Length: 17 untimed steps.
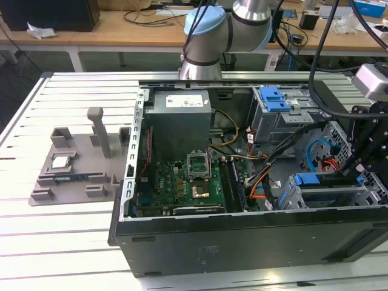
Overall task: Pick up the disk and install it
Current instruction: 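Insert the first disk wire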
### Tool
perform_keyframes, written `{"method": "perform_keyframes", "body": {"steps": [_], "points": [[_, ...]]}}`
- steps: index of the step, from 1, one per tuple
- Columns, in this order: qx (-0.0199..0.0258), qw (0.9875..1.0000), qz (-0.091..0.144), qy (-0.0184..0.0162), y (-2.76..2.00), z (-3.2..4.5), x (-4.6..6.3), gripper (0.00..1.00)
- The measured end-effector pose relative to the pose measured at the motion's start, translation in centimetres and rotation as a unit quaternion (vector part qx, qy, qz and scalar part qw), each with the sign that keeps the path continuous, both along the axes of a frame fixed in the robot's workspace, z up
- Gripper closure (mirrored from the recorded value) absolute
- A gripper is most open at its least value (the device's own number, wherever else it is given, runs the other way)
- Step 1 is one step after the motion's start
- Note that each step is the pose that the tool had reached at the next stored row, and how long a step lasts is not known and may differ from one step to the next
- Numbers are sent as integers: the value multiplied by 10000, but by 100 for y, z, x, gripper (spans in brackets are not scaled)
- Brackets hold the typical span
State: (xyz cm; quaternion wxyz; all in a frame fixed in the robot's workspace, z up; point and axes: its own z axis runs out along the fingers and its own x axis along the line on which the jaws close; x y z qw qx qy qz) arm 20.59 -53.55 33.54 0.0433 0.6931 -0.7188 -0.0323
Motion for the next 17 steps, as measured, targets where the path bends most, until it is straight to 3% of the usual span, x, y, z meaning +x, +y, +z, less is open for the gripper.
{"method": "perform_keyframes", "body": {"steps": [6, 9, 11, 13, 15, 17], "points": [[1, 10000, 0, 0, -1, 14, 0, 76], [2, 10000, 0, -2, 5, 151, -1, 76], [1, 10000, -1, -2, 14, 241, -1, 84], [2, 10000, 0, -3, 27, 410, 0, 89], [1, 10000, 0, -3, 29, 470, 0, 89], [2, 10000, 0, -3, 29, 481, 0, 89]]}}
